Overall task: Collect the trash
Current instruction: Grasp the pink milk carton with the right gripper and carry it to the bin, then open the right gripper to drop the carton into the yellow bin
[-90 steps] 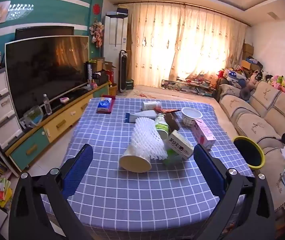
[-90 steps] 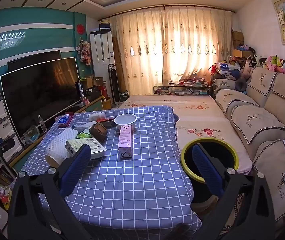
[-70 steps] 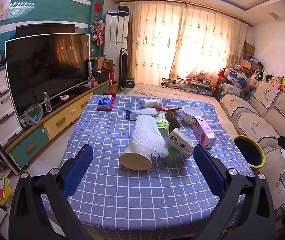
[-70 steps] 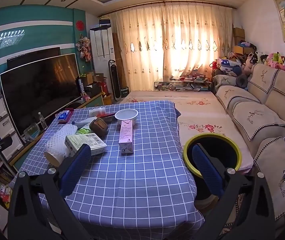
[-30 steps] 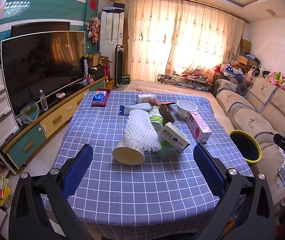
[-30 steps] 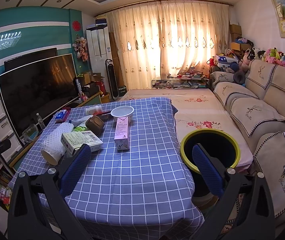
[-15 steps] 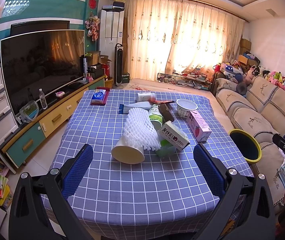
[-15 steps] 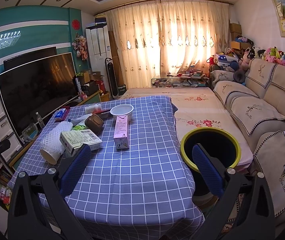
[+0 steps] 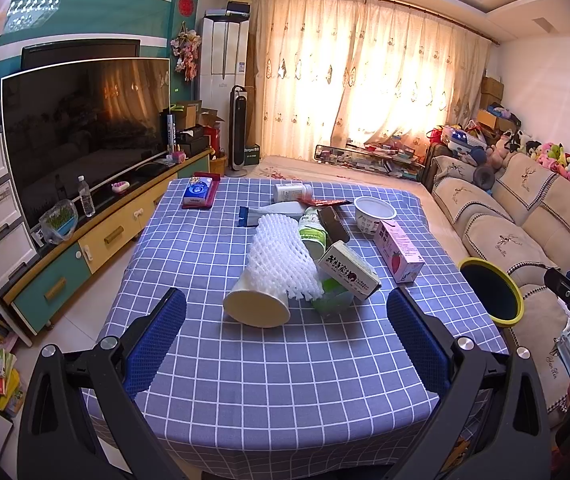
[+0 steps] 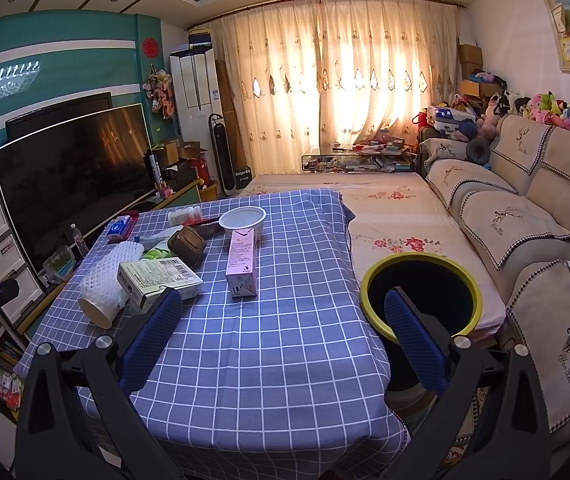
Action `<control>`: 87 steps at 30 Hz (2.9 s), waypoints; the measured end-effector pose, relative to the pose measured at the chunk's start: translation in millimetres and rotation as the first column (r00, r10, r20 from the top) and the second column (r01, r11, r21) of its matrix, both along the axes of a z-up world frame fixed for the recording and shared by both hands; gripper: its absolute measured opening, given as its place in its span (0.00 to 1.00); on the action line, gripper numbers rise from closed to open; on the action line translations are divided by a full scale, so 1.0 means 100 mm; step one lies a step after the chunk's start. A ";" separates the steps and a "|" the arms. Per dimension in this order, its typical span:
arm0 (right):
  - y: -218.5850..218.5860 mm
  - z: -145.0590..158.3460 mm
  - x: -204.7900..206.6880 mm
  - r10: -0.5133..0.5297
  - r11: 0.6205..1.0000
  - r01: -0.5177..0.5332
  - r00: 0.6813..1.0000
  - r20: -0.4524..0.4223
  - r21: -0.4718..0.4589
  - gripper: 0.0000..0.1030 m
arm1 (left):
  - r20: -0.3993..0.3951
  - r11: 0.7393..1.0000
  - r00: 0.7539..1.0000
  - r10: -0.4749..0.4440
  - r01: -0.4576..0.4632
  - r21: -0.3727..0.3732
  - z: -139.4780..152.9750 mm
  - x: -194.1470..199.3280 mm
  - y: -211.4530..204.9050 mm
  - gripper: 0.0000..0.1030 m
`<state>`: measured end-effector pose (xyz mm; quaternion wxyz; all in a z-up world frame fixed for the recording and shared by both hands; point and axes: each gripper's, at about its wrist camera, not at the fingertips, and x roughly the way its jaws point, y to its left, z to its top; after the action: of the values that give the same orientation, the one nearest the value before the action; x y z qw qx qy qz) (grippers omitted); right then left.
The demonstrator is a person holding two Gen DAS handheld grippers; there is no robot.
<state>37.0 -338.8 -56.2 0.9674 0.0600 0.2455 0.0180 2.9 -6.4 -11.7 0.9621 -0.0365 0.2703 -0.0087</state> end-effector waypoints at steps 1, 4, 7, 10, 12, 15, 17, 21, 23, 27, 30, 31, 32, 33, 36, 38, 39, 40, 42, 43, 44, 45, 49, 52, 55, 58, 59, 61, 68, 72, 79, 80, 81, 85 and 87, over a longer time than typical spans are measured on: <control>0.00 0.00 0.01 0.000 1.000 0.000 1.000 -0.002 0.000 0.94 | -0.002 1.000 1.000 0.001 -0.001 -0.001 -0.01 0.01 0.00 0.96; 0.01 -0.03 0.04 0.000 1.000 0.000 1.000 -0.013 0.000 0.94 | -0.010 1.000 1.000 0.002 -0.002 -0.005 -0.07 0.04 0.02 0.96; 0.03 -0.07 0.09 0.003 1.000 -0.003 1.000 -0.026 -0.002 0.94 | -0.018 1.000 1.000 0.003 -0.004 -0.007 -0.11 0.07 0.03 0.96; 0.07 -0.10 0.17 0.013 1.000 -0.013 0.999 -0.038 -0.003 0.94 | -0.026 1.000 1.000 0.007 -0.007 -0.015 -0.16 0.13 0.05 0.96; 0.12 -0.14 0.28 0.031 1.000 -0.031 0.999 -0.045 -0.002 0.94 | -0.029 1.000 1.000 0.011 -0.011 -0.023 -0.17 0.17 0.08 0.96; 0.24 -0.23 0.52 0.088 0.996 -0.089 0.993 -0.074 0.001 0.94 | -0.036 1.000 0.999 0.016 -0.017 -0.026 -0.19 0.22 0.10 0.96; 0.35 -0.34 0.75 0.124 0.992 -0.126 0.985 -0.119 -0.007 0.94 | -0.042 0.999 0.999 0.021 -0.022 -0.027 -0.23 0.27 0.12 0.96; 0.52 -0.56 1.21 0.149 0.988 -0.151 0.973 -0.176 -0.001 0.92 | -0.053 0.999 0.998 0.025 -0.027 -0.034 -0.32 0.40 0.19 0.96; 0.56 -0.68 1.42 0.160 0.987 -0.158 0.965 -0.210 0.025 0.79 | -0.057 0.999 0.998 0.026 -0.028 -0.036 -0.34 0.46 0.21 0.96; 0.67 -0.92 1.84 0.145 0.989 -0.147 0.948 -0.283 0.017 0.72 | -0.072 0.999 0.997 0.037 -0.039 -0.032 -0.43 0.61 0.29 0.96; 0.72 -1.03 2.04 0.135 0.990 -0.138 0.941 -0.311 0.013 0.67 | -0.082 0.999 0.996 0.037 -0.039 -0.033 -0.47 0.72 0.32 0.96; 0.74 -1.06 2.08 0.132 0.991 -0.136 0.938 -0.319 0.010 0.65 | -0.085 0.999 0.996 0.035 -0.038 -0.034 -0.50 0.75 0.33 0.96; 0.76 -1.09 2.13 0.133 0.990 -0.138 0.935 -0.329 0.008 0.63 | -0.091 0.999 0.995 0.033 -0.037 -0.036 -0.53 0.81 0.34 0.96; 0.77 -1.13 2.18 0.138 0.990 -0.142 0.930 -0.341 0.015 0.62 | -0.092 0.999 0.995 0.033 -0.036 -0.037 -0.54 0.83 0.33 0.96; 0.76 -1.21 2.26 0.133 0.990 -0.137 0.921 -0.367 0.016 0.45 | -0.104 0.999 0.994 0.021 -0.025 -0.043 -0.60 0.93 0.31 0.96; 0.72 -1.22 2.27 0.134 0.991 -0.133 0.921 -0.365 0.028 0.38 | -0.110 0.999 0.994 0.013 -0.018 -0.043 -0.64 0.99 0.29 0.96; 0.70 -1.19 2.24 0.139 0.990 -0.133 0.926 -0.351 0.042 0.38 | -0.112 0.999 0.994 0.010 -0.015 -0.042 -0.64 1.01 0.28 0.96; 0.67 -1.16 2.21 0.142 0.990 -0.133 0.930 -0.338 0.048 0.38 | -0.114 0.999 0.994 0.006 -0.011 -0.041 -0.66 1.05 0.26 0.96; 0.60 -1.05 2.15 0.145 0.989 -0.132 0.941 -0.305 0.062 0.37 | -0.118 0.999 0.993 -0.001 -0.004 -0.042 -0.68 1.12 0.23 0.96; 0.57 -0.98 2.13 0.145 0.989 -0.131 0.946 -0.290 0.067 0.37 | -0.120 0.999 0.993 -0.003 -0.002 -0.043 -0.69 1.13 0.22 0.96; 0.53 -0.93 2.09 0.145 0.989 -0.130 0.950 -0.275 0.072 0.37 | -0.122 0.999 0.993 -0.006 0.001 -0.046 -0.70 1.15 0.22 0.96; 0.49 -0.87 2.06 0.145 0.989 -0.130 0.955 -0.260 0.077 0.37 | -0.124 0.999 0.992 -0.012 0.006 -0.050 -0.71 1.19 0.20 0.96; 0.30 -0.63 1.91 0.144 0.987 -0.124 0.967 -0.209 0.107 0.37 | -0.132 0.999 0.991 -0.027 0.020 -0.050 -0.74 1.25 0.14 0.96; 0.17 -0.51 1.81 0.145 0.984 -0.122 0.973 -0.181 0.133 0.36 | -0.135 0.998 0.990 -0.039 0.033 -0.046 -0.76 1.30 0.08 0.96; -0.02 -0.36 1.68 0.117 0.986 -0.098 0.984 -0.138 0.136 0.36 | -0.129 0.998 0.990 -0.050 0.045 -0.039 -0.75 1.30 0.03 0.96; -0.30 -0.26 1.58 0.030 0.992 -0.016 0.993 -0.111 0.122 0.37 | -0.119 0.997 0.990 -0.070 0.067 -0.029 -0.74 1.31 -0.05 0.96; -0.45 -0.27 1.57 -0.028 0.994 0.040 0.993 -0.117 0.103 0.37 | -0.119 0.997 0.990 -0.075 0.072 -0.027 -0.73 1.31 -0.06 0.96; -0.69 -0.35 1.59 -0.104 0.989 0.118 0.984 -0.146 0.088 0.37 | -0.117 0.996 0.989 -0.093 0.091 -0.022 -0.73 1.32 -0.14 0.96; -1.48 -1.07 1.85 -0.296 0.946 0.325 0.886 -0.358 0.021 0.37 | -0.135 0.990 0.981 -0.141 0.142 -0.007 -0.77 1.42 -0.39 0.96; -1.68 -1.48 2.06 -0.337 0.933 0.358 0.823 -0.458 -0.042 0.37 | -0.152 0.986 0.974 -0.168 0.169 -0.008 -0.79 1.52 -0.52 0.96; -1.81 -1.91 2.30 -0.371 0.922 0.369 0.748 -0.550 -0.119 0.37 | -0.180 0.981 0.965 -0.191 0.194 0.000 -0.87 1.66 -0.66 0.96; -1.82 -1.96 2.32 -0.371 0.922 0.367 0.742 -0.559 -0.125 0.38 | -0.185 0.980 0.963 -0.195 0.198 -0.002 -0.89 1.68 -0.67 0.96; -1.82 -2.00 2.32 -0.371 0.922 0.366 0.735 -0.567 -0.129 0.38 | -0.189 0.979 0.961 -0.200 0.203 -0.003 -0.90 1.70 -0.68 0.96; -1.82 -2.04 2.33 -0.374 0.920 0.370 0.737 -0.563 -0.128 0.39 | -0.196 0.977 0.959 -0.204 0.211 0.013 -0.92 1.78 -0.71 0.96; -1.80 -2.01 2.31 -0.371 0.922 0.367 0.743 -0.556 -0.124 0.41 | -0.194 0.976 0.959 -0.208 0.217 0.025 -0.92 1.80 -0.72 0.96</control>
<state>268.0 -519.2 -256.9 0.8336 0.1068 0.5063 -0.1931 183.4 -78.8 -103.3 0.9258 0.0141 0.3635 -0.1023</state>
